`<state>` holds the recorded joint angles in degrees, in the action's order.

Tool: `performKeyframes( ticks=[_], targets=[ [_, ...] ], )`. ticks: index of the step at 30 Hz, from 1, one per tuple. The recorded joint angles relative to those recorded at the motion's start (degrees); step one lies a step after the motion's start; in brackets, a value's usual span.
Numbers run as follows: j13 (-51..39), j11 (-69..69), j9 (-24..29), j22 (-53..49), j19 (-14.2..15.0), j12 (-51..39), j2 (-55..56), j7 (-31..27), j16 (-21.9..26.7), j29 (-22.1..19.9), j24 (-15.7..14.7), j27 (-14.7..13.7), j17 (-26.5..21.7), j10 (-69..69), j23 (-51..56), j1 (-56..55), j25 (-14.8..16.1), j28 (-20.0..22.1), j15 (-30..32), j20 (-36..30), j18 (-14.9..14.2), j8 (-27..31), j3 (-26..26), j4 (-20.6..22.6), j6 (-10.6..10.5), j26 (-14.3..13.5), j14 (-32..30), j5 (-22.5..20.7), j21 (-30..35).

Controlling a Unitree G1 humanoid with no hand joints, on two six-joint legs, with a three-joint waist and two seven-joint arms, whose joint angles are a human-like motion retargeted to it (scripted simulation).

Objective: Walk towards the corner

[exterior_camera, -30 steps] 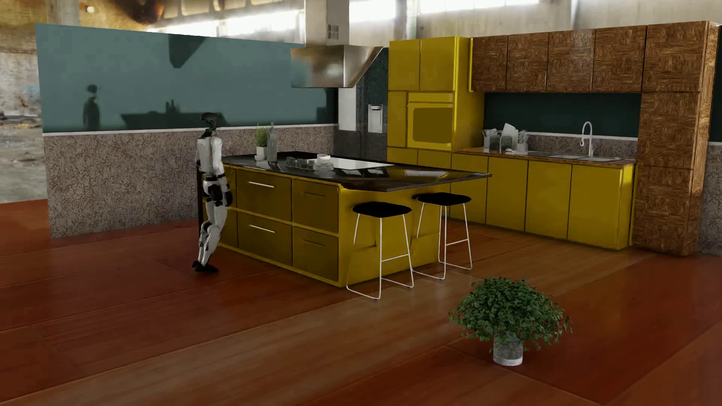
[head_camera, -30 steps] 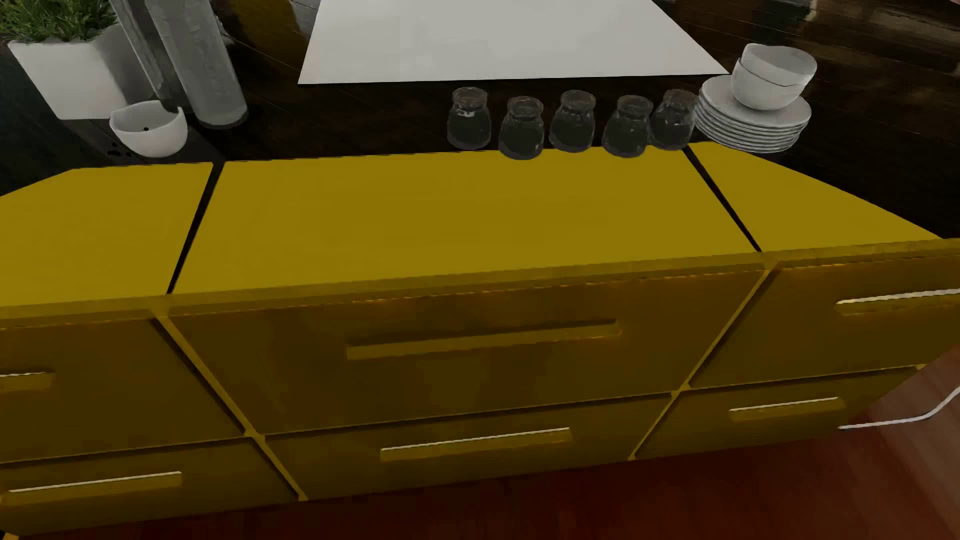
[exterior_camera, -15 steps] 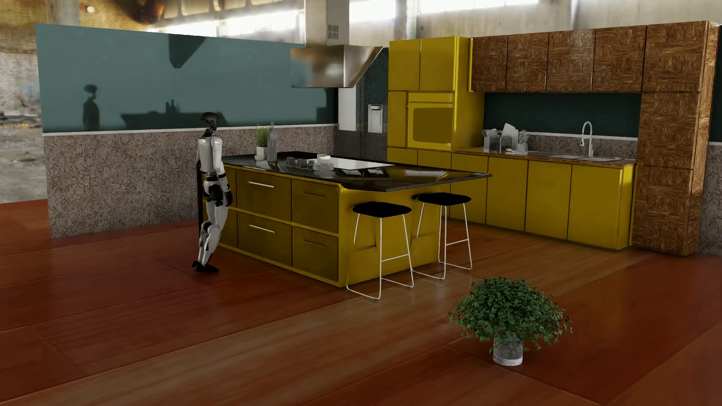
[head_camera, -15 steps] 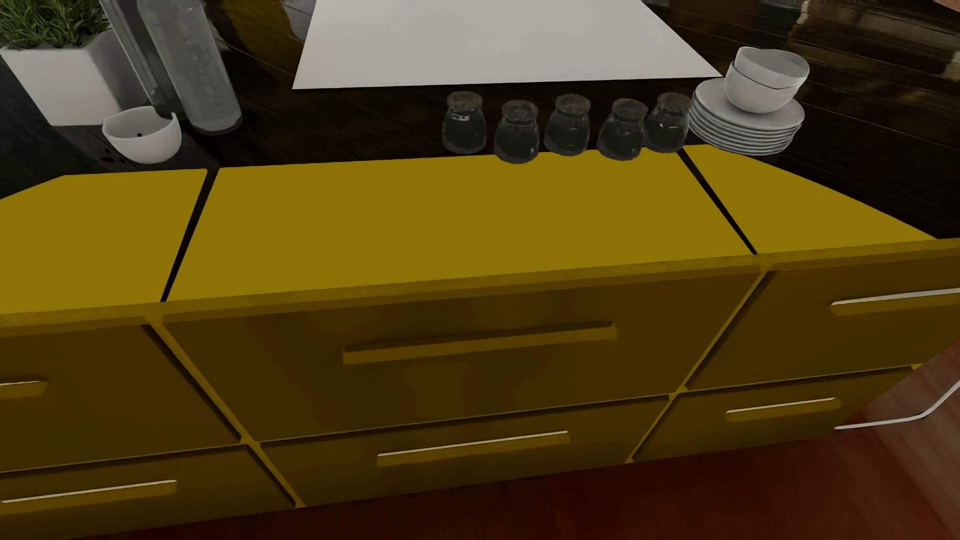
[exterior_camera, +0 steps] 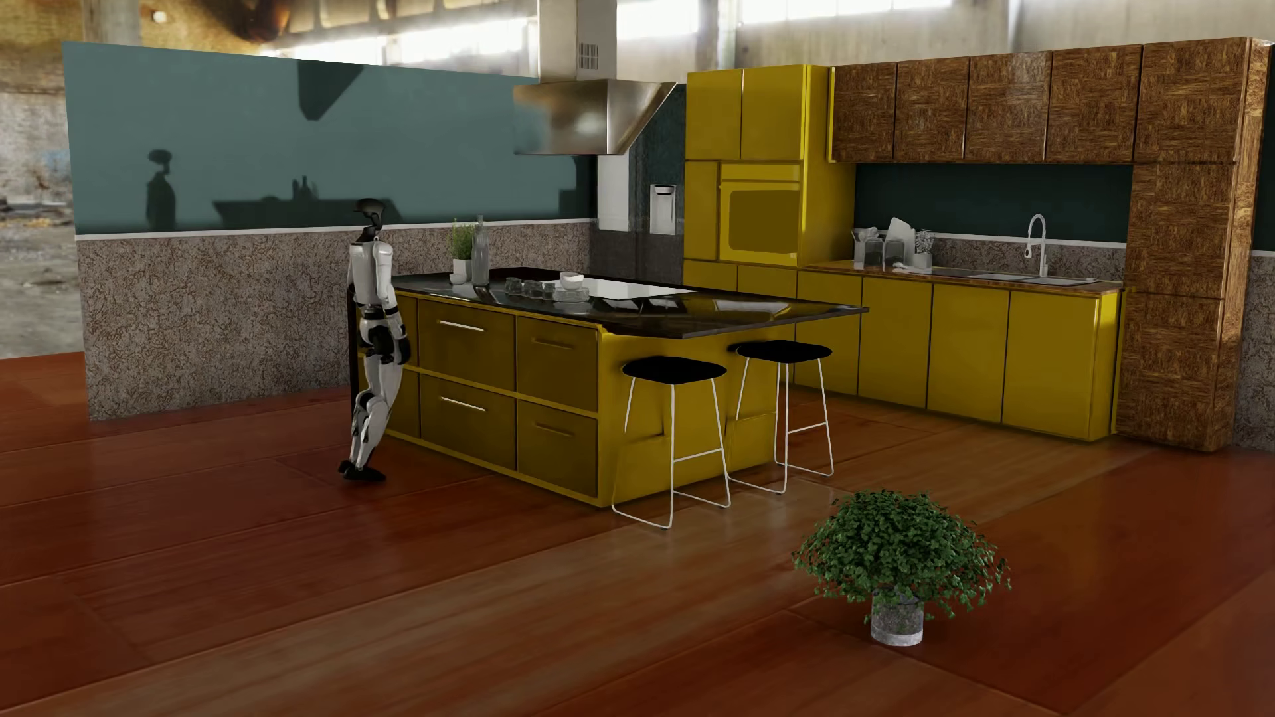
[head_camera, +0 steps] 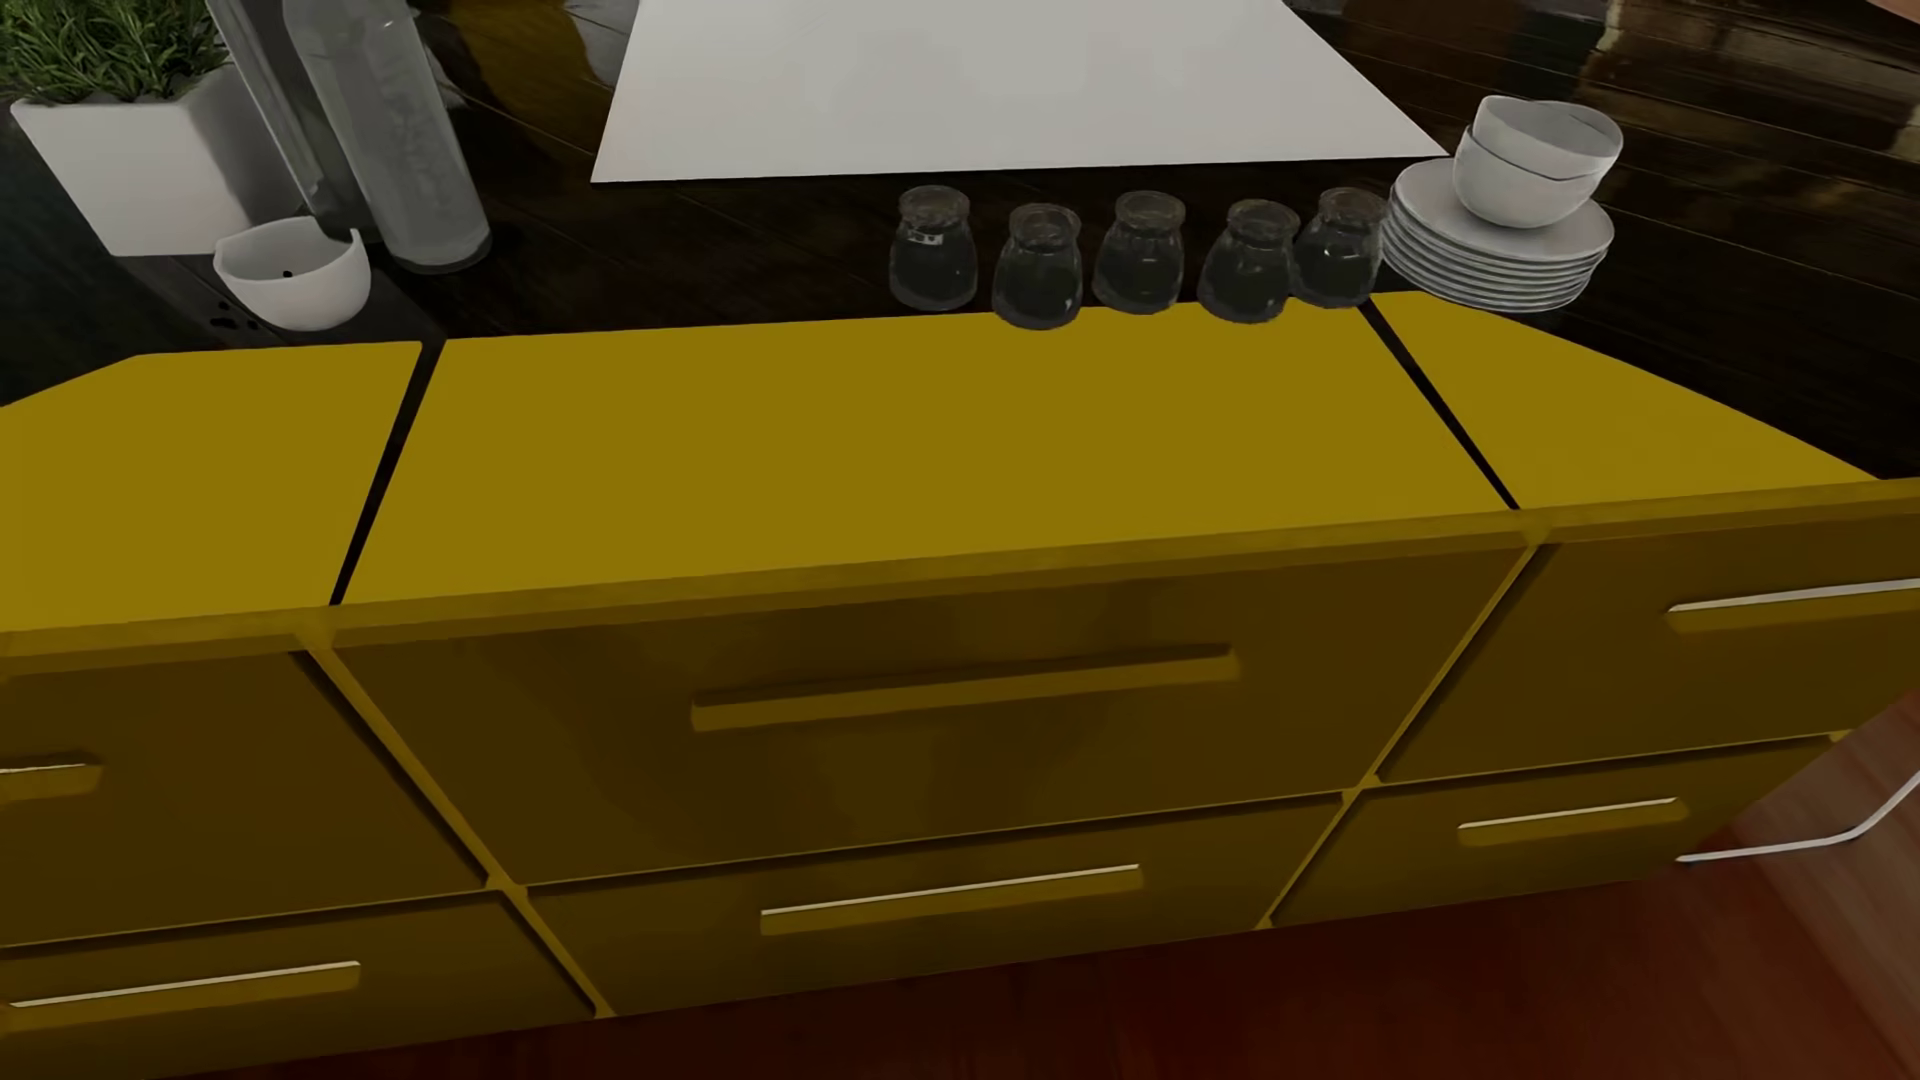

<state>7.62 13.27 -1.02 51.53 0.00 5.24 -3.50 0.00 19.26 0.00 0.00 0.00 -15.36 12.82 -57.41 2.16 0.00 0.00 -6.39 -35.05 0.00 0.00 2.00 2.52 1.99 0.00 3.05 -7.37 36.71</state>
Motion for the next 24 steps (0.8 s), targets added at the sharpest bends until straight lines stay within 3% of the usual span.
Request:
performKeyframes(
  ticks=[6,24],
  targets=[
    [-0.13,0.04,-0.49,0.01,0.0,0.37,0.12,0.0,-0.15,0.0,0.0,0.0,-0.14,-0.23,-0.19,0.07,0.0,0.0,0.06,0.31,0.0,0.0,-0.47,-0.36,-0.38,0.0,0.26,-0.39,-1.42],
    [-2.68,-1.4,-0.08,1.1,0.0,-1.54,-0.37,0.0,-0.55,0.0,0.0,0.0,-1.51,-0.48,-1.61,0.39,0.0,0.0,1.85,-3.5,0.0,0.0,-3.7,0.01,-1.62,0.0,0.03,-0.61,2.47]
  ],
)
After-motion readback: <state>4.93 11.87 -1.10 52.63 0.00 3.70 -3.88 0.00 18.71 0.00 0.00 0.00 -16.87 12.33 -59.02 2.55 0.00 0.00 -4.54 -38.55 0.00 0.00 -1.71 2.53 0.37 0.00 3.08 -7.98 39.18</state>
